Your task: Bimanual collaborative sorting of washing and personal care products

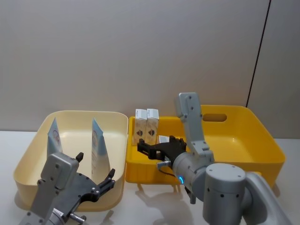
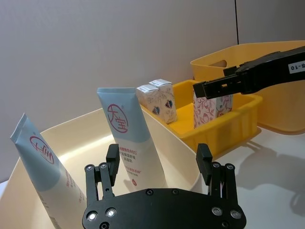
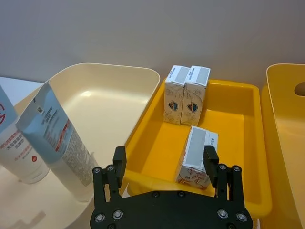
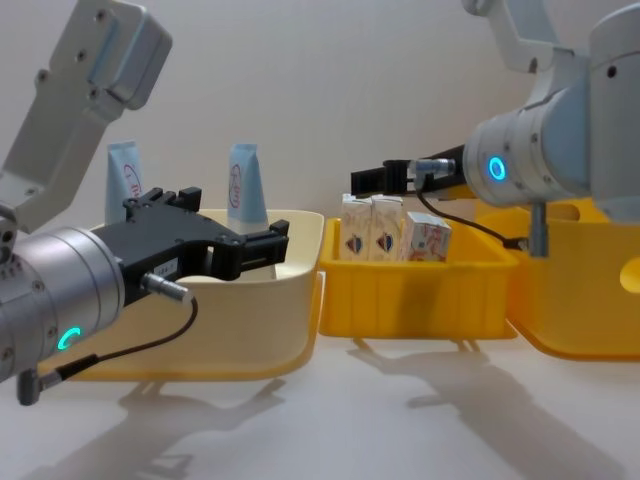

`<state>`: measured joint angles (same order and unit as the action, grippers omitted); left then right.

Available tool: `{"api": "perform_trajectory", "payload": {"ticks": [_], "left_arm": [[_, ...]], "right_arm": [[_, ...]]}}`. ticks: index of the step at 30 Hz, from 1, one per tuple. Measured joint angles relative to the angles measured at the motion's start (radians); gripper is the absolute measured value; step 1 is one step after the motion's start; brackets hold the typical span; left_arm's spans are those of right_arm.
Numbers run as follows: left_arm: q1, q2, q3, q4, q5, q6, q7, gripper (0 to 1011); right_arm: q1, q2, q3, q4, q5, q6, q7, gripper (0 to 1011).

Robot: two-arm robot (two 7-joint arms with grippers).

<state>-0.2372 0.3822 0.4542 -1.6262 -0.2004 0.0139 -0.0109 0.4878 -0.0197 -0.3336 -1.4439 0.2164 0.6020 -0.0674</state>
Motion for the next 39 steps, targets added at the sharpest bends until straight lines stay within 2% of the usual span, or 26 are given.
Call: {"api": "perform_trajectory", "payload": {"ticks": [21,39], "left_arm": [[0.0,0.0,0.0,0.0,0.0,0.0,0.0,1003],[0.0,0.0,0.0,0.0,0.0,0.0,0.0,1003]], "right_arm": [[0.04,-0.038,0.074,0.09,0.03,0.008,0.0,1001],[0.049,-0.06,0.098,0.133,0.031,0.017,0.0,1001]]}}
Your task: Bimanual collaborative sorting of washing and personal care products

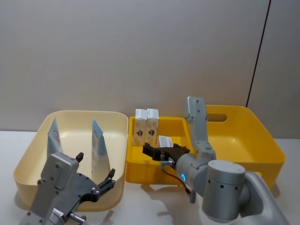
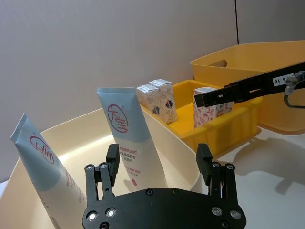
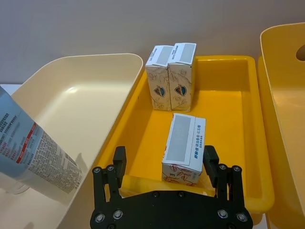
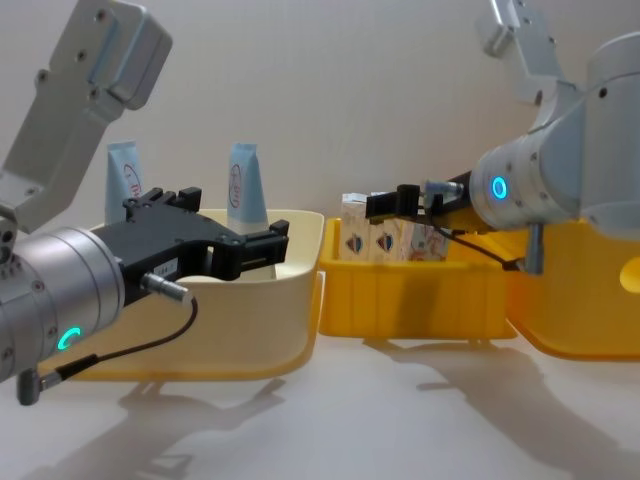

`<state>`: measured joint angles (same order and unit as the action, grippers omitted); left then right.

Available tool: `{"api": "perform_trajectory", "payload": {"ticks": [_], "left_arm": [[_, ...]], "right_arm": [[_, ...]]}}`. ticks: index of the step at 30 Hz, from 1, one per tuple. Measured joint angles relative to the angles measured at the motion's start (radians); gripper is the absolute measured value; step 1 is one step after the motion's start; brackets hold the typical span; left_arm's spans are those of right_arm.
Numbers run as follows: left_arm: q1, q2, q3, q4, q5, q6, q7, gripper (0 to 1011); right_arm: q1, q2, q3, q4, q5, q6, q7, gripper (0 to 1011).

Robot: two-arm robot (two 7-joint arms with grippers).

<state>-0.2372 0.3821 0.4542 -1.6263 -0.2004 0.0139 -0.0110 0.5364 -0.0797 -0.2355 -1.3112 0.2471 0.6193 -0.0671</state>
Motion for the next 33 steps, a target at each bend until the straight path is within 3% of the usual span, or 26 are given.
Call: {"api": "perform_trajectory", "payload": {"ticks": [22,33], "left_arm": [[0.0,0.0,0.0,0.0,0.0,0.0,0.0,1003],[0.0,0.0,0.0,0.0,0.0,0.0,0.0,1003]], "right_arm": [[0.005,-0.024,0.006,0.048,-0.033,-0.01,-0.031,1001],[0.006,-0.028,0.007,0.055,-0.038,-0.013,-0.036,755]]}}
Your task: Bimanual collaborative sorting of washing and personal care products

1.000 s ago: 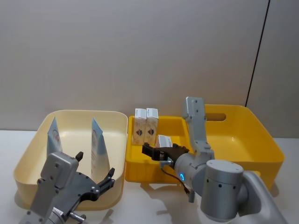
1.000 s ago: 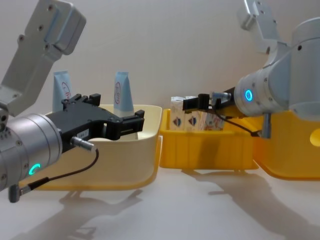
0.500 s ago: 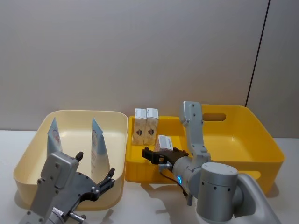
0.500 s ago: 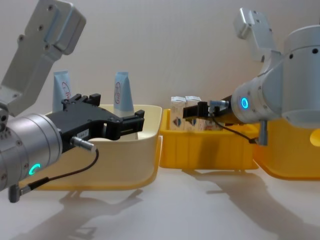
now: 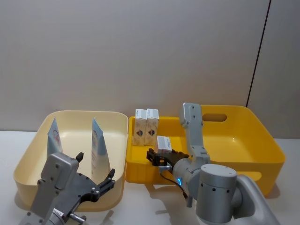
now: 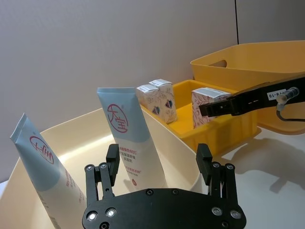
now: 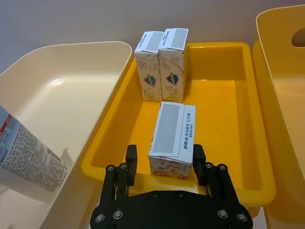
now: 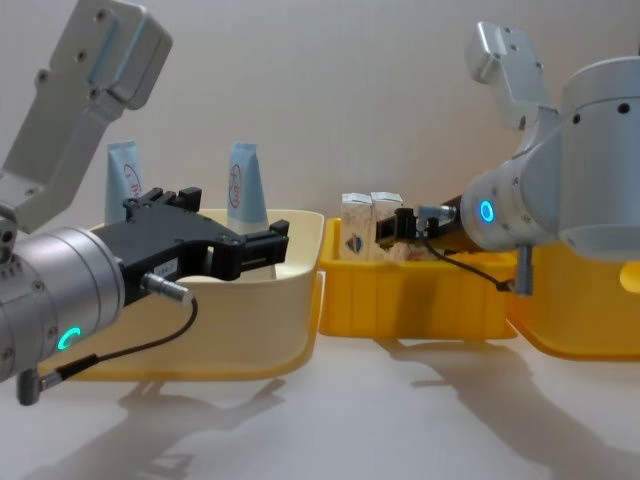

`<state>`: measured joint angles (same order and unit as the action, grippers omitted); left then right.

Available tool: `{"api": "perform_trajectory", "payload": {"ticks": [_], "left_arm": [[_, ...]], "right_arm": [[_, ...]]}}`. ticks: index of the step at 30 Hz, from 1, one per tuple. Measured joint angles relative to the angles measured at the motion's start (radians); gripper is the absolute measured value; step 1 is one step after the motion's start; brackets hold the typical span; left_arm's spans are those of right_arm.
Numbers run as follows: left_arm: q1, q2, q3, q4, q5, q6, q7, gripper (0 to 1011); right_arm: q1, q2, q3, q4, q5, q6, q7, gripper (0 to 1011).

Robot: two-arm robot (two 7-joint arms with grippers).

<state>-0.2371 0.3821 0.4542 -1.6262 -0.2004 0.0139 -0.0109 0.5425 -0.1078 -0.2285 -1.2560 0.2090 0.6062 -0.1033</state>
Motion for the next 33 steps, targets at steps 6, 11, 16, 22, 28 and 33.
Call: {"api": "perform_trajectory", "payload": {"ticks": [6,11,16,22,28,33], "left_arm": [[0.0,0.0,0.0,0.0,0.0,0.0,0.0,1003],[0.0,0.0,0.0,0.0,0.0,0.0,0.0,1003],[0.0,0.0,0.0,0.0,0.0,0.0,0.0,1003],[0.0,0.0,0.0,0.0,0.0,0.0,0.0,1003],[0.0,0.0,0.0,0.0,0.0,0.0,0.0,1003],[0.0,0.0,0.0,0.0,0.0,0.0,0.0,1003]], "right_arm": [[0.0,-0.001,0.001,0.002,-0.002,-0.001,-0.002,559],[0.0,-0.001,0.001,0.003,-0.002,-0.002,-0.002,446],[0.0,-0.002,0.001,0.004,-0.003,-0.003,-0.003,445],[0.0,-0.002,0.001,0.003,-0.004,-0.007,-0.002,445],[-0.008,0.002,-0.005,-0.013,-0.009,-0.029,0.011,444],[-0.016,0.007,-0.014,-0.038,-0.016,-0.055,0.025,445]]}}
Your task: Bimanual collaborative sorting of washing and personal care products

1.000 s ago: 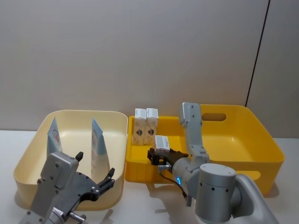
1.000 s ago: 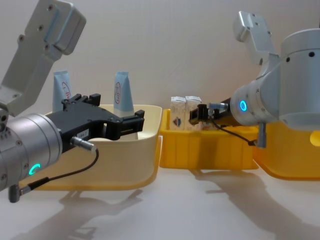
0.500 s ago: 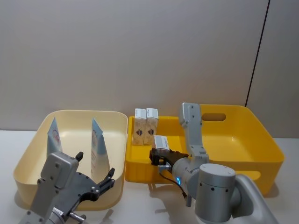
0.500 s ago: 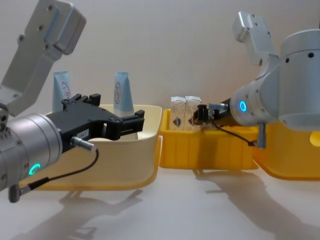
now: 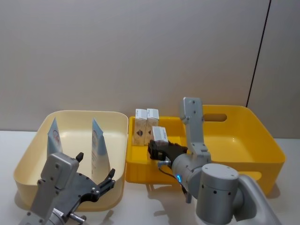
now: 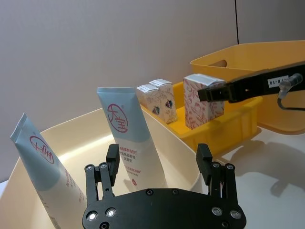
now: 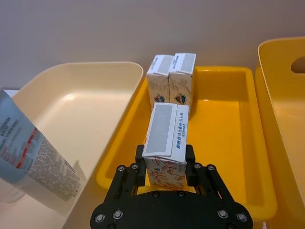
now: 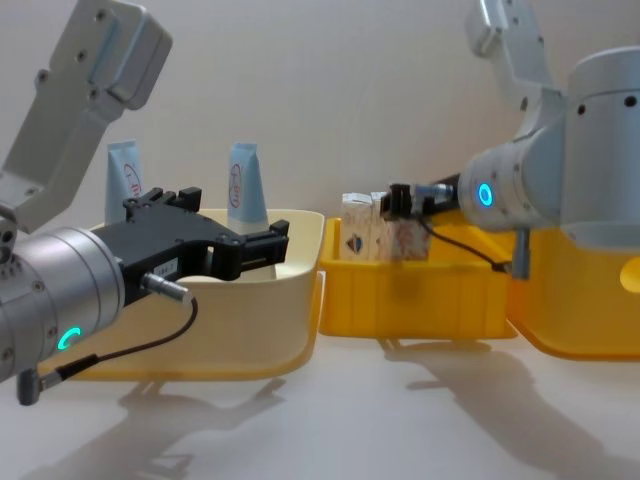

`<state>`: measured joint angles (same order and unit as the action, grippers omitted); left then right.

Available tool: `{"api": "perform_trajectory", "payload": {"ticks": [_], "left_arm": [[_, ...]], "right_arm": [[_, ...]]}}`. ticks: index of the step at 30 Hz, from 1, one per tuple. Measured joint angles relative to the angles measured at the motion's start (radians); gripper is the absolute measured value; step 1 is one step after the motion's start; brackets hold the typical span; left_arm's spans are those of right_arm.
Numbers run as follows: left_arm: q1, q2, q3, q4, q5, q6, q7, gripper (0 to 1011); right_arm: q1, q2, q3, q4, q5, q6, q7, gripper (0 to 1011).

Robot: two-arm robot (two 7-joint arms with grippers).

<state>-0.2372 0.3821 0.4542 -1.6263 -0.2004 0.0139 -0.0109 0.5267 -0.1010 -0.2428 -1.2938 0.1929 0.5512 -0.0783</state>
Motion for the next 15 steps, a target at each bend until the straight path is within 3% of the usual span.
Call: {"api": "perform_trajectory", "payload": {"ticks": [15], "left_arm": [[0.0,0.0,0.0,0.0,0.0,0.0,0.0,1003]], "right_arm": [[-0.024,0.026,-0.031,-0.135,-0.035,-0.084,0.041,444]]}}
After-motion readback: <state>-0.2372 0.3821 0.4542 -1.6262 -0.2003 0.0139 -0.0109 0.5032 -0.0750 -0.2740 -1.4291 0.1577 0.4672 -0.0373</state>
